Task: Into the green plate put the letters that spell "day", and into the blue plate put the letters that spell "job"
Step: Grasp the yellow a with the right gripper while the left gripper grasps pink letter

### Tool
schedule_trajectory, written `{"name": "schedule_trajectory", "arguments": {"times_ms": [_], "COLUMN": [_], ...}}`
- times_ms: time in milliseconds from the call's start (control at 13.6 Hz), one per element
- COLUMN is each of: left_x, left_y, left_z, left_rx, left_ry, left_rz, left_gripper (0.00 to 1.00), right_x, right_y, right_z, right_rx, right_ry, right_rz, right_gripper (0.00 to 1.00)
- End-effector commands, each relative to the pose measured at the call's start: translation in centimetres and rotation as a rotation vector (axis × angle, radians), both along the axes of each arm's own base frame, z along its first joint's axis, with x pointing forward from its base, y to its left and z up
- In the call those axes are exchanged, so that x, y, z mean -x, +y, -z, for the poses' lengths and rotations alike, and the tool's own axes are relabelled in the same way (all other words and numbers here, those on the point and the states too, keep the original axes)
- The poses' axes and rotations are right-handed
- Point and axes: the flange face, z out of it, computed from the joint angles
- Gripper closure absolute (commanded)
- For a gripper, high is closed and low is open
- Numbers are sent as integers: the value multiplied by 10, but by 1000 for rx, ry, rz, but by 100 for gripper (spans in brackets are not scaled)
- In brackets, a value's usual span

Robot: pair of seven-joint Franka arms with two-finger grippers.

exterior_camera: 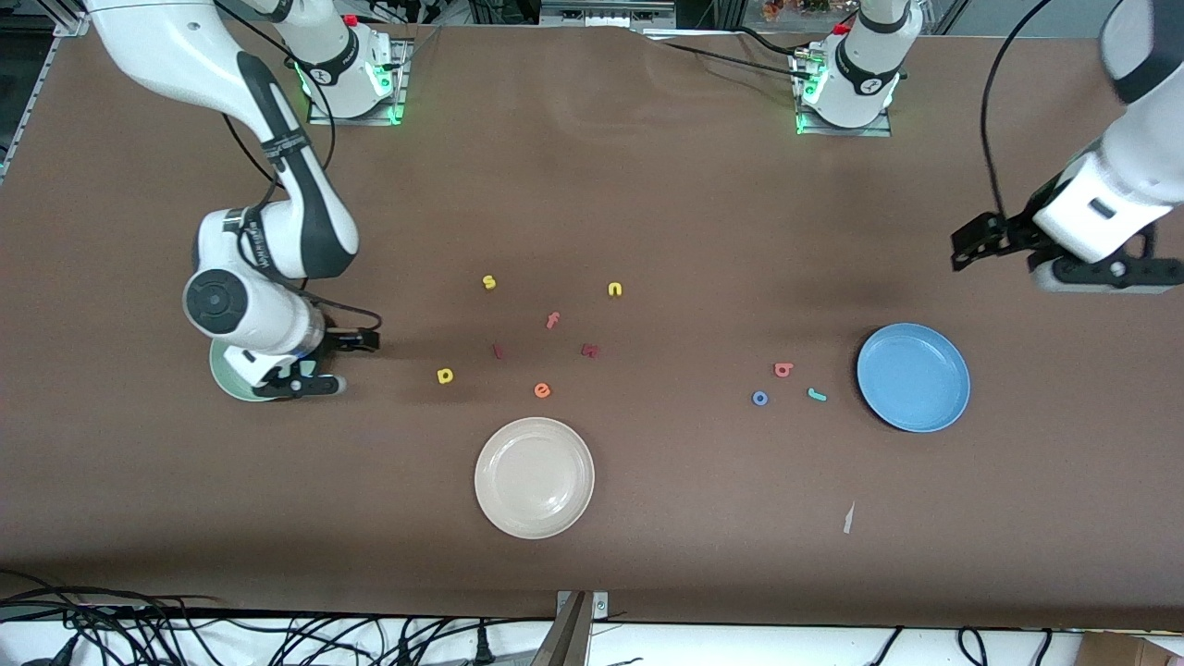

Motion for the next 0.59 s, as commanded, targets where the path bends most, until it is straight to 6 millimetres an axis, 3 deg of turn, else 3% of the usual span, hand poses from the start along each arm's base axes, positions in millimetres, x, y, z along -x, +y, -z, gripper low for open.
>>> {"name": "schedule_trajectory", "arguments": {"times_ms": [0, 73, 220, 513], "left_x": [-5, -7, -8, -27], "left_y": [1, 0, -21, -52], "left_z": [37, 50, 78, 145], "left_rx": [25, 26, 25, 37], "left_ry": [-18, -28, -57, -67], "left_rz": [-3, -2, 35, 71], "left_gripper": [0, 0, 0, 0], "right_x": [-2, -6, -11, -22], "right_y": [43, 53, 73, 90], "right_z": [-21, -20, -18, -1], "right_rx": [6, 8, 8, 15], "right_ry": [1, -4, -14, -17], "right_rz": [61, 70, 83, 107], "right_gripper": [0, 0, 0, 0]}}
